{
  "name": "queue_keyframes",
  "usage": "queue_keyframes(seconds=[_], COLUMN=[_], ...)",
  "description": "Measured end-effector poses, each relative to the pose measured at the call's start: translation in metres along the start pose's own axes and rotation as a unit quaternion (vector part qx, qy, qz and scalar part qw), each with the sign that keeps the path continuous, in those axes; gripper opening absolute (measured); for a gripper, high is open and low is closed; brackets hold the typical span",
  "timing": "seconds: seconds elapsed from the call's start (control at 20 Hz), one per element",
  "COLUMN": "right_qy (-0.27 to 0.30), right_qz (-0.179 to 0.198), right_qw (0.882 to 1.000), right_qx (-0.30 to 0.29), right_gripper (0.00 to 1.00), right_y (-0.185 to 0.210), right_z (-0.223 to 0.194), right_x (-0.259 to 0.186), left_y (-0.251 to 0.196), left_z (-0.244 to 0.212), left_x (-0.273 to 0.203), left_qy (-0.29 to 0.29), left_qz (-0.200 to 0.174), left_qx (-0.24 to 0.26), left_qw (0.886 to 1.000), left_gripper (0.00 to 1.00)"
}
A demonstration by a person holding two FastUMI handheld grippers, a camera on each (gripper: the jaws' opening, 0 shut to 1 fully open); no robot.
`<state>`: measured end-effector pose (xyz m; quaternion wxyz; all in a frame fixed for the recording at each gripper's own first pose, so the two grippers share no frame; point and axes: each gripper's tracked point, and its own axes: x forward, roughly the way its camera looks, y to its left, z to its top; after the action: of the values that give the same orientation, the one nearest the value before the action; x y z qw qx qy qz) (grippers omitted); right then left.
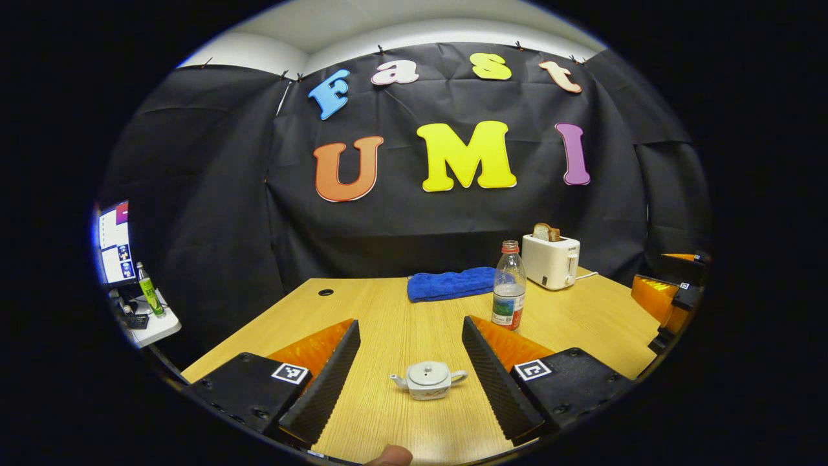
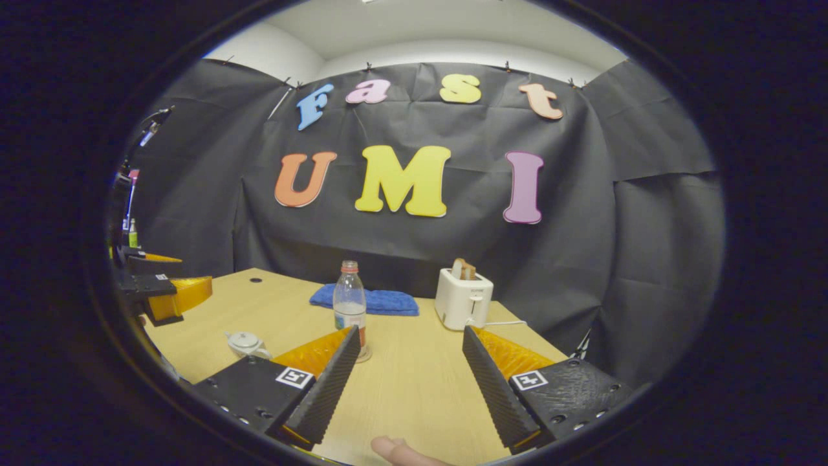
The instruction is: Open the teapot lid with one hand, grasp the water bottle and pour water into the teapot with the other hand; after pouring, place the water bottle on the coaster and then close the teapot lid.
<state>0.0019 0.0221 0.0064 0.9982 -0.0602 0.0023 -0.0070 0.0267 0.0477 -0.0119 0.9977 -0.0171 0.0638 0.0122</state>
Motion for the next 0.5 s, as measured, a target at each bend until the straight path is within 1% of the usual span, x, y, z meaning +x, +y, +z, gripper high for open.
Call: queue_keyframes(seconds=[0.1, 0.15, 0.2, 0.25, 0.3, 0.4, 0.45, 0.5], right_qy=[-0.006, -0.007, -0.006, -0.002, 0.001, 0.002, 0.004, 0.007], right_qz=[-0.005, -0.001, 0.000, -0.002, -0.003, -0.003, -0.001, -0.001], right_qw=[1.000, 1.000, 1.000, 1.000, 1.000, 1.000, 1.000, 1.000], right_qx=[0.011, 0.011, 0.010, 0.009, 0.010, 0.014, 0.012, 0.010], right_gripper=[0.98, 0.95, 0.96, 0.98, 0.95, 0.95, 0.98, 0.98], right_y=[-0.004, -0.001, -0.001, -0.003, -0.005, -0.004, -0.003, -0.003], right_z=[0.004, 0.004, 0.002, -0.001, -0.002, -0.002, -0.004, -0.005], right_x=[-0.015, -0.018, -0.021, -0.020, -0.019, -0.017, -0.016, -0.014], left_y=[-0.003, -0.003, -0.004, -0.004, -0.005, -0.011, -0.014, -0.015], left_z=[0.005, 0.005, 0.004, 0.002, 0.000, -0.001, -0.002, -0.002], left_x=[-0.007, -0.008, -0.008, -0.009, -0.010, -0.009, -0.008, -0.008], left_qy=[-0.008, -0.010, -0.009, -0.006, -0.005, -0.004, -0.003, -0.003], left_qz=[-0.005, -0.006, -0.007, -0.008, -0.007, -0.012, -0.016, -0.017], left_qx=[-0.002, -0.005, -0.008, -0.011, -0.016, -0.023, -0.022, -0.019], left_qw=[1.000, 1.000, 1.000, 1.000, 1.000, 1.000, 1.000, 1.000], left_gripper=[0.99, 0.99, 0.99, 0.99, 0.99, 0.99, 0.99, 0.99])
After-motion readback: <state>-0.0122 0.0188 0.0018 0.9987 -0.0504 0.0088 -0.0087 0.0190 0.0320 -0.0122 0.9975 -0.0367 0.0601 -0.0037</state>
